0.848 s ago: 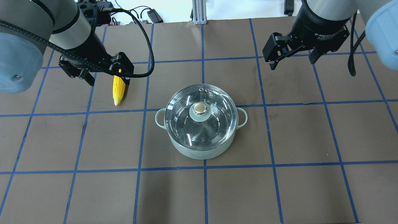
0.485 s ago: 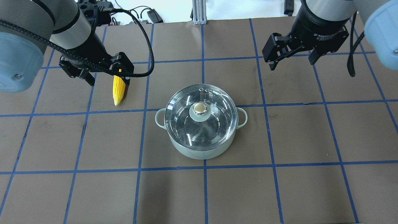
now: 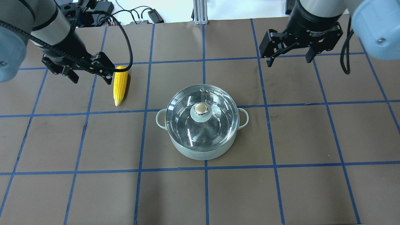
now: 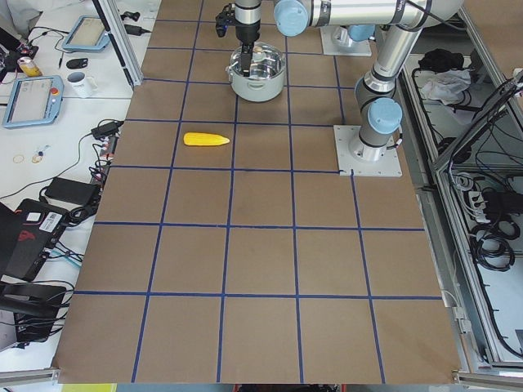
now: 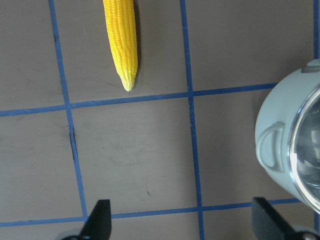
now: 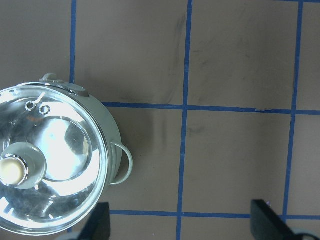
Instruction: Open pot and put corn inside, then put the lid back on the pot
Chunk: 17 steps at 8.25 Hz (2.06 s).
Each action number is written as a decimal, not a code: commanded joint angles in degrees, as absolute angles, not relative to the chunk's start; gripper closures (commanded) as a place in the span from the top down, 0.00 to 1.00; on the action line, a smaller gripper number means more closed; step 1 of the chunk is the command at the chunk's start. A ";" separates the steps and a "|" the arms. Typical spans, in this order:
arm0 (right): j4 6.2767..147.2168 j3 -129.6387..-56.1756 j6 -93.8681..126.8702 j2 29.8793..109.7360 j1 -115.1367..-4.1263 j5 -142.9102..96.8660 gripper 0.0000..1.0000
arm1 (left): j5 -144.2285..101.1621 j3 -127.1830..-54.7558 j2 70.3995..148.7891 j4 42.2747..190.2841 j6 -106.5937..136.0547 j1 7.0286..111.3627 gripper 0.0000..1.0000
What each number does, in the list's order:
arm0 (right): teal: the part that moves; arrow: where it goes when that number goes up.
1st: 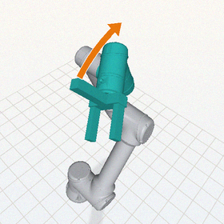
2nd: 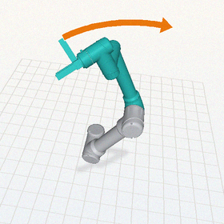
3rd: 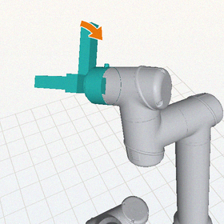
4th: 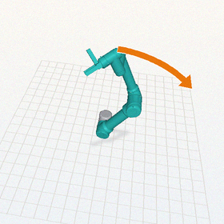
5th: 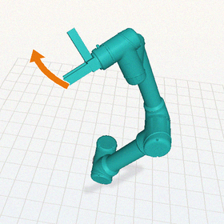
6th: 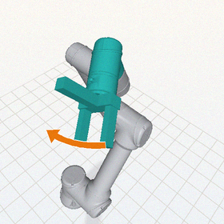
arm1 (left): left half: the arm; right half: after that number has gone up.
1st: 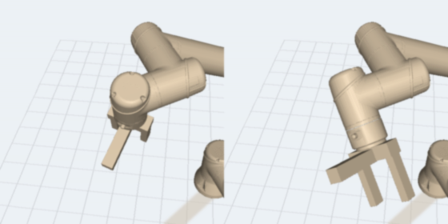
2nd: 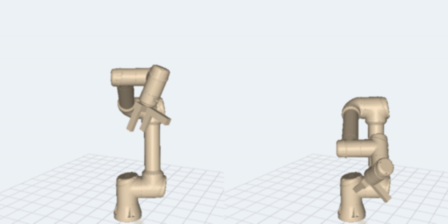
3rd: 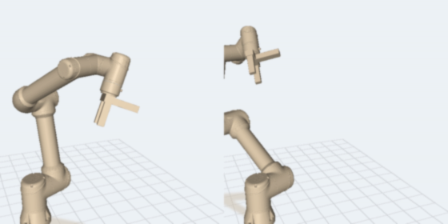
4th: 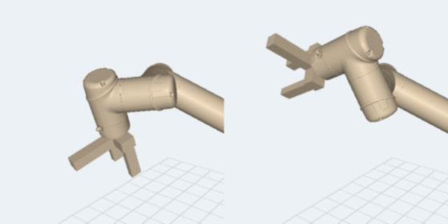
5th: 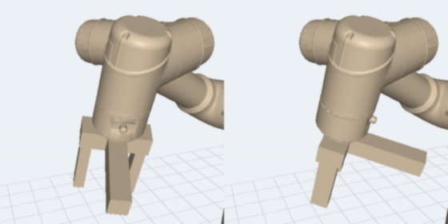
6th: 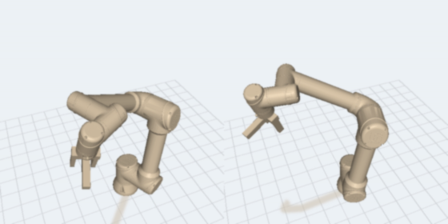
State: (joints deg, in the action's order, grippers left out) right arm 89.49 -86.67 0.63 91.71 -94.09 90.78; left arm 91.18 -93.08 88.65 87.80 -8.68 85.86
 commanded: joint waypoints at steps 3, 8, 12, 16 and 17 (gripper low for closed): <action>98.33 -84.64 26.64 80.44 -106.94 93.17 1.00 | 90.79 -93.25 98.85 77.72 -20.82 77.52 1.00; 104.86 -86.48 46.74 71.99 -117.32 92.99 1.00 | 90.53 -93.25 110.71 60.94 -16.90 77.52 1.00; 105.38 -89.30 47.55 72.16 -117.69 93.08 1.00 | 88.07 -93.25 116.98 58.80 -14.60 77.52 1.00; 105.03 -89.30 47.02 72.16 -117.69 92.99 0.81 | 86.84 -93.08 121.45 56.00 -10.38 77.52 1.00; 104.94 -89.30 45.80 72.25 -117.60 92.99 0.81 | 86.92 -93.08 122.51 55.73 -10.20 77.52 1.00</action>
State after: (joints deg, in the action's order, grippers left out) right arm 105.21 -89.29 47.05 72.16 -117.68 93.06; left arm 86.98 -93.07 120.40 57.08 -11.25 77.52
